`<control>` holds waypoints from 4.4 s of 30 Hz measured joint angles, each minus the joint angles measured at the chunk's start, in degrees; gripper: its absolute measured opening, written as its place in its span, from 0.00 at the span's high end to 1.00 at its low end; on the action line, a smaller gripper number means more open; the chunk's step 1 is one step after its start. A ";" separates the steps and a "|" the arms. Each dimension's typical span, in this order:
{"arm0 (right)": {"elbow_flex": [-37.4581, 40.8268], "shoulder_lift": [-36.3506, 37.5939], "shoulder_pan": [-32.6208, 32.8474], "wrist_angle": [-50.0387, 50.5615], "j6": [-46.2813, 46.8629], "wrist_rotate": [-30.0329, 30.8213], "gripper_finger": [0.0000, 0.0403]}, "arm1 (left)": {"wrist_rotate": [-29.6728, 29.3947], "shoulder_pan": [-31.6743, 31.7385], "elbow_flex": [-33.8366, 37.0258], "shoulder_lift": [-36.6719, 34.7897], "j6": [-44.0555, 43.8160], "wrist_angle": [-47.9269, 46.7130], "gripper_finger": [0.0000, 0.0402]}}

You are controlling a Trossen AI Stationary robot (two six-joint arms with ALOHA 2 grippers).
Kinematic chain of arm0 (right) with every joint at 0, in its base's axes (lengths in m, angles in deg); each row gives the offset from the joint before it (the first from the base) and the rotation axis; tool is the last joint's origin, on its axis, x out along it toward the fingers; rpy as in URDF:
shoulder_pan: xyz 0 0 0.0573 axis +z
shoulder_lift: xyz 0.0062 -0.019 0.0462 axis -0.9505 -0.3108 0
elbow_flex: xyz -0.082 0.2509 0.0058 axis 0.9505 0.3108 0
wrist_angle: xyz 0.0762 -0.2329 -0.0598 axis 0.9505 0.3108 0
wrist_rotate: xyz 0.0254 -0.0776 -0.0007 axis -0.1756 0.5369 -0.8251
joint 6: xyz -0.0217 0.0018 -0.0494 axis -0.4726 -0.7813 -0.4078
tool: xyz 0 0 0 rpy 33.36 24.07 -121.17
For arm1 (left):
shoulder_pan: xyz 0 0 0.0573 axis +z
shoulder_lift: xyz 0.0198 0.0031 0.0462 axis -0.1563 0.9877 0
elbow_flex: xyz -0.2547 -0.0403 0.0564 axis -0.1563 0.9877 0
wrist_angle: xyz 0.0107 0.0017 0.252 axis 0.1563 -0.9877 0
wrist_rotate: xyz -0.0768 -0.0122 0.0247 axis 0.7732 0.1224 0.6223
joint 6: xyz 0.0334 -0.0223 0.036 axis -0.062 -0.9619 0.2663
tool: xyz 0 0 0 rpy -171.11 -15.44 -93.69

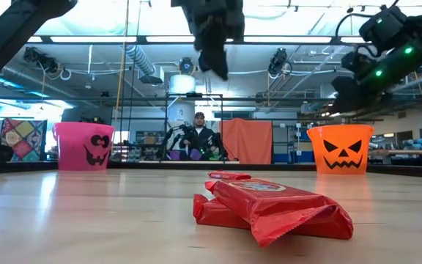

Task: Sort candy by brand, put in halloween buckets
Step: Put the red chocolate bar into the orange bucket

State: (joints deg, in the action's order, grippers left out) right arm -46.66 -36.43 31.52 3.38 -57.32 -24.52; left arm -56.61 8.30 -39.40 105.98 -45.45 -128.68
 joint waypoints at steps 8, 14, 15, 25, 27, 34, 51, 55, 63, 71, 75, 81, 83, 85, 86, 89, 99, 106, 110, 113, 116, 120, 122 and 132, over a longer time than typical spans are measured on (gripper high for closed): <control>0.00 6.27 5.27 3.42 2.91 -13.79 0.49 | 5.73 -2.34 28.10 -4.70 -1.55 22.72 0.65; 0.00 6.94 9.39 3.28 4.86 -16.56 0.50 | 0.52 -6.21 43.77 -5.81 2.24 41.73 0.65; 0.00 6.85 9.98 3.45 5.08 -16.61 0.50 | 0.07 -6.77 45.38 -5.81 3.45 44.18 0.65; 0.00 5.12 16.90 2.92 7.65 -17.26 0.50 | -0.27 -8.68 50.04 -5.40 11.79 51.38 0.59; 0.00 4.24 17.86 3.04 7.69 -15.60 0.50 | -0.66 -8.57 50.04 -5.40 11.76 51.32 0.54; 0.00 -0.38 19.55 3.17 8.09 -14.37 0.50 | -6.63 -8.62 50.02 -5.40 12.26 55.82 0.27; -0.02 -4.91 23.99 0.20 13.49 -13.44 0.50 | -8.54 -9.01 49.68 -1.60 16.32 51.79 0.31; -0.02 -5.14 25.15 -0.92 15.47 -11.26 0.50 | -8.00 -7.59 49.74 -1.60 12.04 49.14 0.45; -0.02 -7.45 27.84 -5.23 16.42 -11.33 0.50 | -3.62 -6.01 49.76 -1.72 4.54 48.86 0.60; -0.02 -16.04 34.24 -10.82 16.82 -4.07 0.50 | -3.34 -7.07 49.80 -4.00 -1.55 49.93 0.64; -0.02 -20.17 38.29 -17.28 16.85 -7.12 0.50 | -3.56 -8.17 49.78 -4.24 -3.19 51.55 0.64; 0.00 -25.06 46.37 -20.30 2.74 -4.92 0.50 | 4.07 -9.75 49.74 -4.28 -4.62 58.56 0.64; 0.00 -26.76 49.20 -21.27 -2.19 -2.40 0.50 | 6.35 -9.75 49.71 -4.38 -6.73 62.22 0.64; -0.01 -28.23 52.52 -22.61 -7.39 -0.37 0.50 | 8.43 -9.63 49.67 -4.39 -9.09 64.75 0.64; -0.02 -29.03 54.21 -23.41 -10.05 1.30 0.50 | 9.78 -9.50 49.67 -4.39 -10.35 65.79 0.65; 0.00 -31.00 58.80 -25.13 -19.02 8.56 0.50 | 13.46 -9.10 49.63 -4.43 -12.90 68.72 0.65; -0.02 -38.59 61.23 -37.32 -34.30 12.60 0.50 | 17.12 -9.03 49.63 -4.48 -17.70 73.16 0.65; -2.89 -41.98 61.21 -39.33 -34.24 12.63 0.52 | 17.76 -9.05 49.63 -4.48 -19.71 73.59 0.65; -3.66 -42.90 61.15 -38.93 -32.16 12.89 0.60 | 17.74 -9.11 49.60 -4.48 -20.17 75.28 0.65; -3.65 -43.09 61.16 -38.68 -31.56 14.11 0.68 | 17.77 -9.11 49.60 -4.48 -21.08 75.89 0.65; -3.65 -42.96 61.28 -38.73 -31.64 15.85 0.75 | 17.80 -9.11 49.60 -4.48 -21.38 76.49 0.65; -3.65 -42.65 61.29 -38.61 -32.10 17.60 0.83 | 17.83 -9.11 49.60 -4.48 -21.43 77.09 0.65; -3.64 -42.53 61.30 -38.35 -32.02 18.51 0.86 | 17.77 -9.11 49.60 -4.48 -21.43 77.63 0.65; -3.67 -40.13 60.81 -34.49 -20.80 35.75 0.85 | 12.48 -8.67 49.47 -5.22 -22.58 87.30 0.63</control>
State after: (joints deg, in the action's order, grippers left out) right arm -50.33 -76.56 92.33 -31.12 -78.12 11.23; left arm -44.13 -0.37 10.07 100.76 -68.03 -41.38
